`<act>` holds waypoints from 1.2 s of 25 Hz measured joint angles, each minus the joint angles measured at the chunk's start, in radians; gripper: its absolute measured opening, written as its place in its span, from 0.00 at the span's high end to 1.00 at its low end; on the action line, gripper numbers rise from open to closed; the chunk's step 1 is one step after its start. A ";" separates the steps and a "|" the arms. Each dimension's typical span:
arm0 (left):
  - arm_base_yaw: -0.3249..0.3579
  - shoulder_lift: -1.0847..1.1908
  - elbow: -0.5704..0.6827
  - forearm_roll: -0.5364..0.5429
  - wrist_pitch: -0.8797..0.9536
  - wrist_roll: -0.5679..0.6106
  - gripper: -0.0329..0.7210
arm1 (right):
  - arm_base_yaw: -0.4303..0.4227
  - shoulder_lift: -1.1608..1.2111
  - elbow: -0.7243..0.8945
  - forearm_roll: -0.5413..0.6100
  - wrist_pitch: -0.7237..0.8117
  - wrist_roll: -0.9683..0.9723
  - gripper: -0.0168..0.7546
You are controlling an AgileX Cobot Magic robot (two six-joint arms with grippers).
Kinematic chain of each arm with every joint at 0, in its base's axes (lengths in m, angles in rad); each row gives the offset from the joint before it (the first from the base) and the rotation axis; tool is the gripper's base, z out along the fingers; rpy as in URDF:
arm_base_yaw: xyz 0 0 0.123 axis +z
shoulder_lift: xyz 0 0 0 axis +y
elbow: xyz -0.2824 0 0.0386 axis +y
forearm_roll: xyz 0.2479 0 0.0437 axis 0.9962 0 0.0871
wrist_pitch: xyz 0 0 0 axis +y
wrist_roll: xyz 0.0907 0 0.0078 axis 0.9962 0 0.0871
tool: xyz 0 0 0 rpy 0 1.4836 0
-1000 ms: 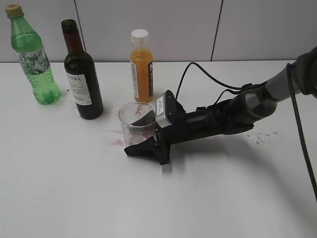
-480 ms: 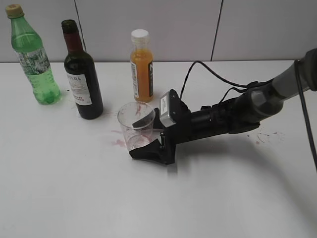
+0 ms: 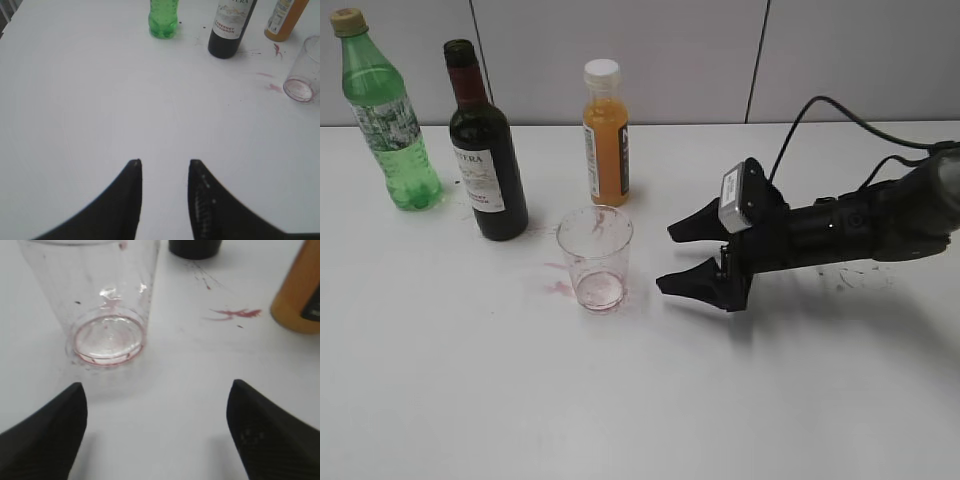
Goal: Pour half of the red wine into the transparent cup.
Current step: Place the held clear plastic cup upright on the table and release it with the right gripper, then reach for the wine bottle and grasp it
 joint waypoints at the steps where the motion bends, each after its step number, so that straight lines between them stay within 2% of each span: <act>1: 0.000 0.000 0.000 0.000 0.000 0.000 0.64 | -0.013 -0.019 0.018 0.004 0.014 0.000 0.12; 4: 0.000 0.000 0.000 0.000 0.000 0.000 0.64 | -0.045 -0.097 0.064 0.070 0.103 -0.001 0.12; 8: 0.000 0.000 0.000 0.000 0.000 0.000 0.64 | -0.057 -0.203 0.089 0.268 0.328 -0.002 0.13; 12: 0.000 0.000 0.000 0.000 0.000 0.000 0.64 | -0.057 -0.310 0.078 0.549 0.638 -0.003 0.14; 15: 0.000 0.000 0.000 0.000 0.000 0.000 0.64 | -0.057 -0.372 0.025 0.688 0.933 -0.003 0.16; 21: 0.000 0.000 0.000 0.000 0.000 0.000 0.64 | -0.060 -0.405 -0.190 0.883 1.566 -0.043 0.18; 26: 0.000 0.000 0.000 0.000 0.000 0.000 0.64 | -0.096 -0.405 -0.398 1.218 1.928 -0.346 0.19; 30: 0.000 0.000 0.000 0.000 0.000 0.000 0.64 | -0.132 -0.405 -0.555 1.337 2.175 -0.417 0.20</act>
